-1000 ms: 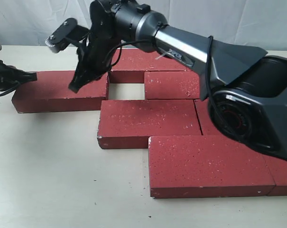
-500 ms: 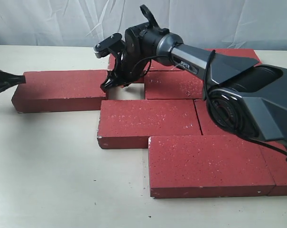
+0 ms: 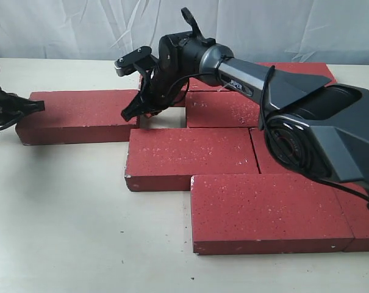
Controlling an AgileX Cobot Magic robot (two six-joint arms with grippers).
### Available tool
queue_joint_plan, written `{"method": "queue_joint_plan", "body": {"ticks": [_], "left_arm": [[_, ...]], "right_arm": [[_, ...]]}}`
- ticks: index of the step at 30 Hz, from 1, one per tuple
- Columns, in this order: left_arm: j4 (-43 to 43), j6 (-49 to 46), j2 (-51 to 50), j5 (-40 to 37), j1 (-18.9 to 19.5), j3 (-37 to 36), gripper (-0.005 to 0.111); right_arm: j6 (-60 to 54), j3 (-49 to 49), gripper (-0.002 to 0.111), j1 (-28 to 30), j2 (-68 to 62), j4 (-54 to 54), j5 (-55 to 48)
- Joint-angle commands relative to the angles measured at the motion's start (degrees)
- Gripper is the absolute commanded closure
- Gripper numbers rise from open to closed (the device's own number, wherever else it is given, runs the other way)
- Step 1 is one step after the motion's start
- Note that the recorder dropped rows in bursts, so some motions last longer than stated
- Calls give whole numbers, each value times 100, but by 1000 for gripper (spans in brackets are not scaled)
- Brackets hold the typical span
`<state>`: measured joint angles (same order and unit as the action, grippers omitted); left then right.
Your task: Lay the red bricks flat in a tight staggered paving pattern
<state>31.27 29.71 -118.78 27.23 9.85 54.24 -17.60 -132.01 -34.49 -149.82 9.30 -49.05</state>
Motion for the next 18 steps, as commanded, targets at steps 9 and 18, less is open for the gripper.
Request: {"method": "queue_joint_plan", "body": {"ticks": [9,18], "left_arm": [[186,29,-12,279,-87,5,107],[566,170,-12,436,-87,5,107]], "right_arm": [[-360,-22,109,-94,282,7,-214],[-646,-22,109,-94,339,45,-778]]}}
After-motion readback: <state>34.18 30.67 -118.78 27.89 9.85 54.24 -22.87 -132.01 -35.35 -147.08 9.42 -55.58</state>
